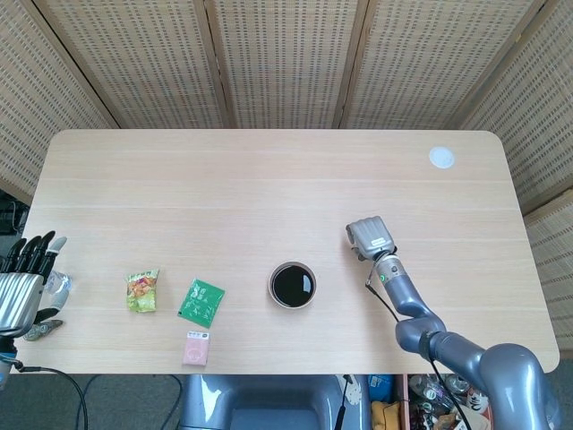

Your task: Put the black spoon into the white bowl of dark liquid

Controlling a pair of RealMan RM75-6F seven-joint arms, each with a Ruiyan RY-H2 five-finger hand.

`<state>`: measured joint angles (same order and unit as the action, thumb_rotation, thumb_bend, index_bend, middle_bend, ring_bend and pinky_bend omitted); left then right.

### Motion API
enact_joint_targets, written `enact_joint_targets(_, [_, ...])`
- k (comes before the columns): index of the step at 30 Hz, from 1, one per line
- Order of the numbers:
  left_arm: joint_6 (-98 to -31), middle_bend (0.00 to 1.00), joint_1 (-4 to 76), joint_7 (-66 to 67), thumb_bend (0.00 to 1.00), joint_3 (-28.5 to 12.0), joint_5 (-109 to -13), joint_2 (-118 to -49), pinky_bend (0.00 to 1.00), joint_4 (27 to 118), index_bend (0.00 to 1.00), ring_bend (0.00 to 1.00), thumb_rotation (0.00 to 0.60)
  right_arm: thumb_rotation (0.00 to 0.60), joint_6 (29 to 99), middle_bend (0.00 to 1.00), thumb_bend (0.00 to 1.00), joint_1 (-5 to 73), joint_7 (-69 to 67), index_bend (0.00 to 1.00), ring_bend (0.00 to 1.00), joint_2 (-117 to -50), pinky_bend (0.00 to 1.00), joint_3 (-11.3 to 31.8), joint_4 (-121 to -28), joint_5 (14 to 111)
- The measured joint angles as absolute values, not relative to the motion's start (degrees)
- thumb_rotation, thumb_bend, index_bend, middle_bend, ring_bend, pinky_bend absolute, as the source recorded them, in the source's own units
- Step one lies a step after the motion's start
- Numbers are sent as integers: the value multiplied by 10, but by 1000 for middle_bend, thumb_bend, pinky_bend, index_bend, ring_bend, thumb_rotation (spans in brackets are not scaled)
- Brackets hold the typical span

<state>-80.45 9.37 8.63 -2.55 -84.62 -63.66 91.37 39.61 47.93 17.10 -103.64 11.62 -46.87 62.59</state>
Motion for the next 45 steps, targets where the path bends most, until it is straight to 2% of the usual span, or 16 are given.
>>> enact_joint_targets(45, [-800, 11, 97, 79, 355, -22, -843, -643, 0, 902, 0, 4, 600, 600, 358, 898, 524, 486, 170, 571, 974, -1084, 1000, 112, -374, 637])
